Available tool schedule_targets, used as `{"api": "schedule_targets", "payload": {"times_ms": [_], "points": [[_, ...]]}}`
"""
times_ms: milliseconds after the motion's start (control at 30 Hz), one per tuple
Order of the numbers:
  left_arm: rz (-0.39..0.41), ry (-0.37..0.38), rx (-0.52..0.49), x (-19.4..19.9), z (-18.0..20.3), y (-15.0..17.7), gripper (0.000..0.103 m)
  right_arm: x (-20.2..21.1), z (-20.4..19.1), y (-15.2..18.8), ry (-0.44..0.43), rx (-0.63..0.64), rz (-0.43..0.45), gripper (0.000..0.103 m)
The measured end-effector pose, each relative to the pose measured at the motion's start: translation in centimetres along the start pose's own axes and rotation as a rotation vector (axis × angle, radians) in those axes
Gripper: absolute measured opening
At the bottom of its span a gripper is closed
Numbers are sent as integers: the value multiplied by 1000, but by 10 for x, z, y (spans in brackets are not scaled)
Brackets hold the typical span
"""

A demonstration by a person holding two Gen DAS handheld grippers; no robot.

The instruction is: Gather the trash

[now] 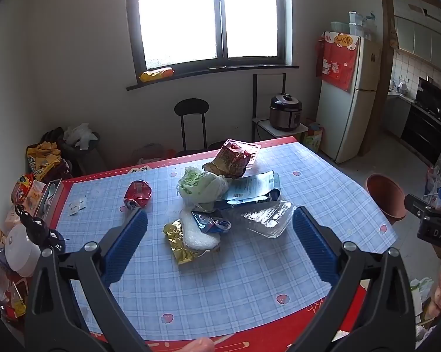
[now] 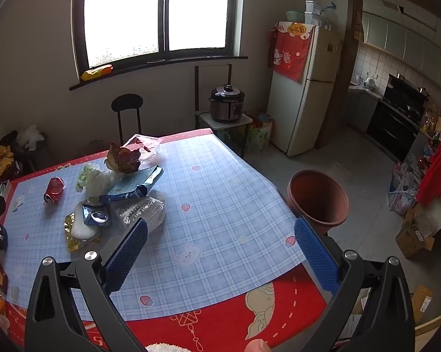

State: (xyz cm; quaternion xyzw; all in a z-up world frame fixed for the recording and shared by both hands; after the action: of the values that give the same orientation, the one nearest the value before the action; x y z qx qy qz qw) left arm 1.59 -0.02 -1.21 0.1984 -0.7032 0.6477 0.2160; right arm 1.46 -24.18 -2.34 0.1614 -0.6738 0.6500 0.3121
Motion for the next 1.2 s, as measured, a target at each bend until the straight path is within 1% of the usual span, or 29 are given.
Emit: {"api": "schedule_targets", "payload": {"times_ms": [400,533,1200], "points": [[4,10,7,1,-3,-3,98,-2,-4,1,3,-2,-4,98],[5,14,11,0,-3,0,98,-3,1,0,5,-7,-5,98],[16,32,29,1,-9,-8,98,-4,0,-2,12,-5,4,98]]}}
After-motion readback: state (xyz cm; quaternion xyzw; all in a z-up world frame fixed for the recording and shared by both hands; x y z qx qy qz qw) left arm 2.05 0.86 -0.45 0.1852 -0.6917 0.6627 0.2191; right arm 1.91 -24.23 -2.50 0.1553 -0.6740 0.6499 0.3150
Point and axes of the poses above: each gripper's, at about its wrist camera, not at the fingertips, and x roughly against the way its jaws point, z to its right, y to its underside, the point moved 2 cm from there along -x, roughly the way its jaws point, and after that the axes turned 3 degrees about z, right-handed, at the moved point
